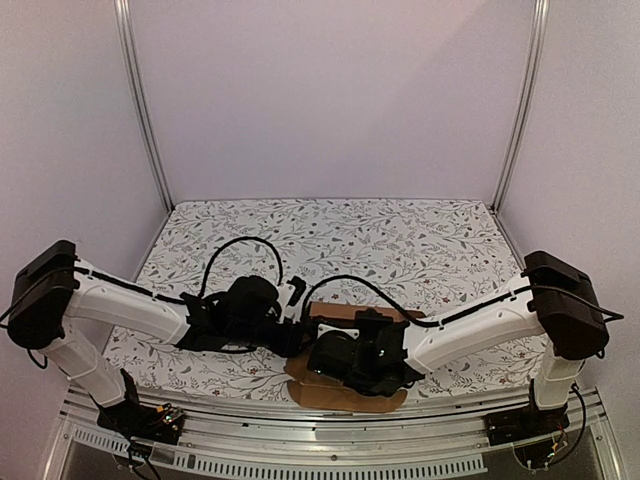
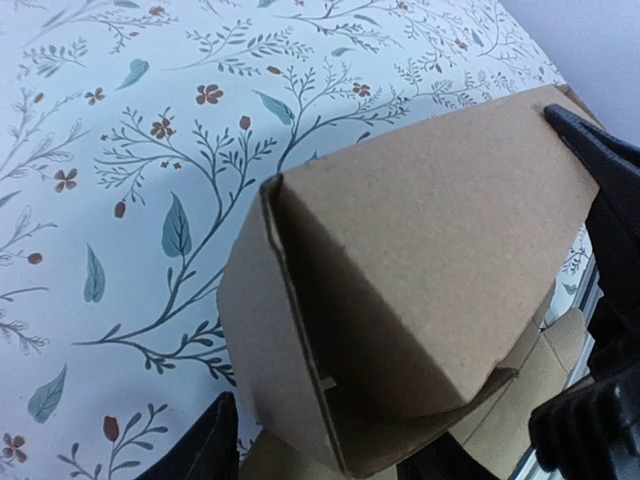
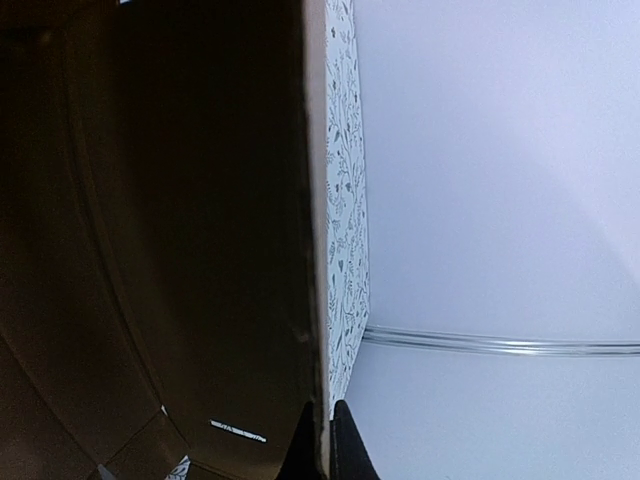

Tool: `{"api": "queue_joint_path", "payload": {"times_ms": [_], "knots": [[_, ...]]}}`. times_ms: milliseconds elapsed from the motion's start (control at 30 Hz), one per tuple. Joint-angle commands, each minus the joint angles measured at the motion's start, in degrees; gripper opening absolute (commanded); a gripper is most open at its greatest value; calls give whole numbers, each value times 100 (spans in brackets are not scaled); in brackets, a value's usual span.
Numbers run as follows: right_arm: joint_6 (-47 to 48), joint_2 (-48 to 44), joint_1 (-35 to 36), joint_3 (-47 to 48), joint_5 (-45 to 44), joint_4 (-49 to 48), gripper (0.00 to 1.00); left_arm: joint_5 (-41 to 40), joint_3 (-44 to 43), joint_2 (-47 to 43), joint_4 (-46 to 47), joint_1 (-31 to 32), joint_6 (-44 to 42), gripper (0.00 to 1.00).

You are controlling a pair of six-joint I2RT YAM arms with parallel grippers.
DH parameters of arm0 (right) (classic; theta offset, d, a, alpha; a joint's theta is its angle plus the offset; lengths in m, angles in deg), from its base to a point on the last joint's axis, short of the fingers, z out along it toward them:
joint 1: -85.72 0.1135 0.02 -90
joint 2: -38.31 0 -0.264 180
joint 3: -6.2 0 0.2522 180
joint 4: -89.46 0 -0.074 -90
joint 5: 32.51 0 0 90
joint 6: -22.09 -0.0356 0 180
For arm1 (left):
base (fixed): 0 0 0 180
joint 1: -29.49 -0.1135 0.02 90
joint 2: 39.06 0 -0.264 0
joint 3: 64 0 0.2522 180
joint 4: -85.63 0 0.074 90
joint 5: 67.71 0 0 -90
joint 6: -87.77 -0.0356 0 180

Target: Fold the paper box

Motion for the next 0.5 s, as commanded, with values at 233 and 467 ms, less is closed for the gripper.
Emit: {"api": "queue_joint_path", "payload": {"times_ms": [233,467], "knots": [[-702,-334,129,-82,58,412,0,-1186,240,22,678,523,-110,47],[-807,-349,128,-116,2,447,0,-1723,324,138,1023,675,-67,47]]}}
